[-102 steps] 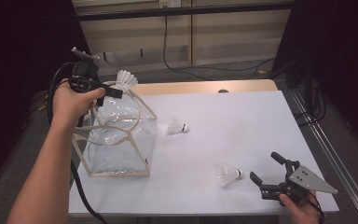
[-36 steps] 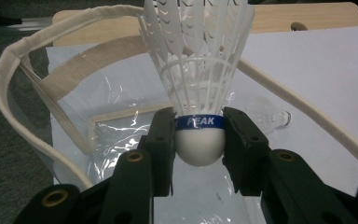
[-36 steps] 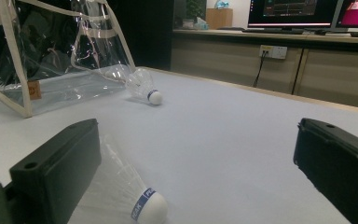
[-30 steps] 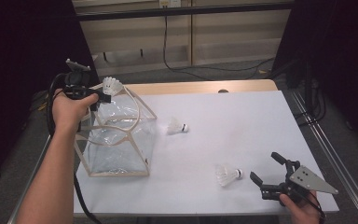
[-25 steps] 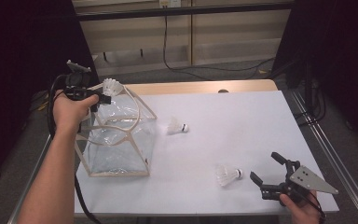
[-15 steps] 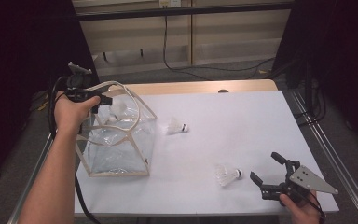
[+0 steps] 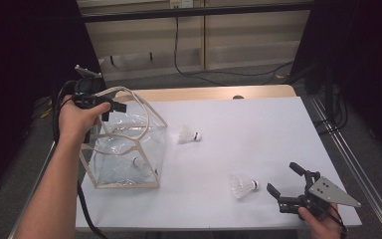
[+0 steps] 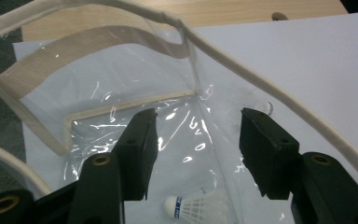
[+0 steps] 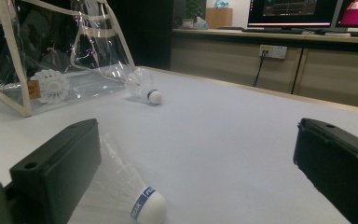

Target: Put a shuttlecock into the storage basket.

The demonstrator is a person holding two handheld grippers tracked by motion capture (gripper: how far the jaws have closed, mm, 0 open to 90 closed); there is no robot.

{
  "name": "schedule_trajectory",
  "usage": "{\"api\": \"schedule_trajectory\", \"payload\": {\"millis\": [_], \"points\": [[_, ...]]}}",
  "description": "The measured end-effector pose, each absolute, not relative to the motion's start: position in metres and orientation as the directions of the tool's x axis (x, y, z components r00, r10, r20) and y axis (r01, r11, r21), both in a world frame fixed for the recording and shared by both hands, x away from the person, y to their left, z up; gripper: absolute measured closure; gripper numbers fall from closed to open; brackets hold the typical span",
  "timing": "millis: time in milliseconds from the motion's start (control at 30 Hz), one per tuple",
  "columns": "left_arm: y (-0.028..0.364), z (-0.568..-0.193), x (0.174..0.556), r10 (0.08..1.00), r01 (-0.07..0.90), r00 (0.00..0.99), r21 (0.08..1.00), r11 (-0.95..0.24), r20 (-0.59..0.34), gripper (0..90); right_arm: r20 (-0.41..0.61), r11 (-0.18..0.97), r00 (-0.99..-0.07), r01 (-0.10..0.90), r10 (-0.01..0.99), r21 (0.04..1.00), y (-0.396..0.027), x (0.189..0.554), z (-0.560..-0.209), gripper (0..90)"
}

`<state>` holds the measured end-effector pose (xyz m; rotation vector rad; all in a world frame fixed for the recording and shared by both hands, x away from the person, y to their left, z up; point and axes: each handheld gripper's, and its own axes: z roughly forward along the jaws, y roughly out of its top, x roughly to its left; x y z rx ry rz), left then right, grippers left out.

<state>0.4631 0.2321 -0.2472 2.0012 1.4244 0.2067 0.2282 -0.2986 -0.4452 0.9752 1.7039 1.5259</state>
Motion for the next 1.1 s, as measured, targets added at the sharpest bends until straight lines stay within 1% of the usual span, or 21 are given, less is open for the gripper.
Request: {"api": "schedule_trajectory", "payload": {"millis": [300,400,533,800,1100], "points": [[0.219,-0.238,0.455,0.832,0.761,0.487,0.596,-0.255,-0.266,39.7,0.011,0.051,-0.519,0.106,0.855,0.993,-0.299,0.228,-0.445,0.5],[0.215,-0.235,0.452,0.814,0.754,0.508,0.602,-0.262,-0.282,38.8,0.01,0.052,-0.519,0.105,0.855,0.993,-0.299,0.228,-0.445,0.5],[0.208,-0.232,0.449,0.797,0.741,0.539,0.604,-0.294,-0.274,37.8,0.01,0.052,-0.52,0.104,0.854,0.993,-0.299,0.228,-0.445,0.5],[0.197,-0.228,0.445,0.768,0.726,0.575,0.608,-0.32,-0.282,31.7,0.009,0.052,-0.519,0.104,0.854,0.993,-0.299,0.228,-0.445,0.5],[0.182,-0.222,0.439,0.724,0.699,0.63,0.612,-0.37,-0.282,27.3,0.008,0.055,-0.522,0.104,0.853,0.993,-0.298,0.228,-0.445,0.6]]}}
